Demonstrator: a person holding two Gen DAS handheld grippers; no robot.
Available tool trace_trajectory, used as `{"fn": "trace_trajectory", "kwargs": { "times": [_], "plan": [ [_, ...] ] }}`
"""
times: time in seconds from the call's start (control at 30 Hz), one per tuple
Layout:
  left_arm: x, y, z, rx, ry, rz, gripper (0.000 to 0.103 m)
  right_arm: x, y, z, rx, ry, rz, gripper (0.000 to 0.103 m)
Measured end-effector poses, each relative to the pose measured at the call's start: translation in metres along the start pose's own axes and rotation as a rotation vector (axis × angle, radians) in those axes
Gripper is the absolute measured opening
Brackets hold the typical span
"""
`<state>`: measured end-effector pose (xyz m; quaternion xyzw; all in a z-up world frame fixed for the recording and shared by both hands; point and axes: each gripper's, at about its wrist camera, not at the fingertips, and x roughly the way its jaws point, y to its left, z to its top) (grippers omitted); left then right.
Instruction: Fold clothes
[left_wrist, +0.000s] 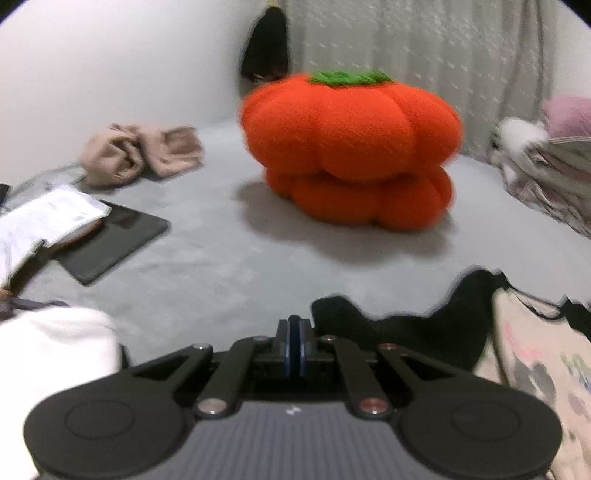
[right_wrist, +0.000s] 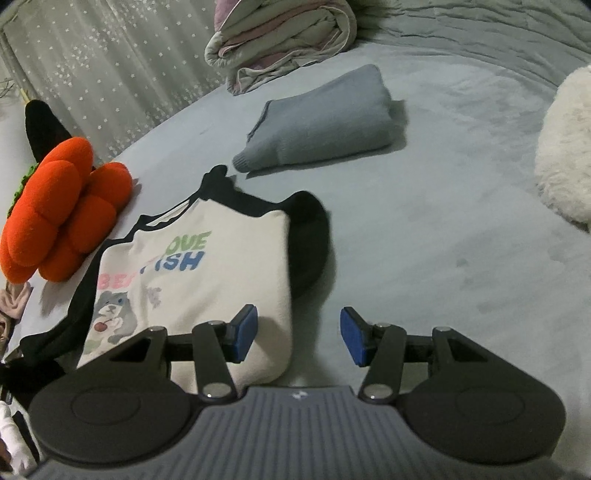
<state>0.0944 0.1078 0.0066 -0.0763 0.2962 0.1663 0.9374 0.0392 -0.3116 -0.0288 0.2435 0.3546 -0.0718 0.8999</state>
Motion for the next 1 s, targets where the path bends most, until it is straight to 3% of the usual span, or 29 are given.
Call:
{"fn": "trace_trajectory", "kwargs": {
  "times": [0.13, 0.3, 0.4, 0.57, 1.0],
  "plan": [
    [0.000, 0.008, 0.001, -0.038, 0.041, -0.032, 0.007, -0.001, -0.009, 0.003, 0.008, 0.004, -0.014, 0.054],
    [-0.007, 0.002, -0.005, -0.033, 0.079, -0.127, 0.053, 0.000, -0.014, 0.005, -0.014, 0.010, -0.023, 0.054],
    [-0.009, -0.001, -0.009, -0.025, 0.104, -0.181, 0.066, 0.002, -0.015, 0.005, -0.021, 0.020, -0.023, 0.054],
    [-0.007, -0.007, -0.016, -0.037, 0.169, -0.250, 0.068, 0.005, -0.018, 0.007, -0.007, 0.024, -0.017, 0.055],
    [0.000, -0.037, -0.033, 0.009, 0.251, -0.313, 0.066, 0.019, -0.023, 0.015, 0.057, 0.008, -0.010, 0.054]
  ]
}}
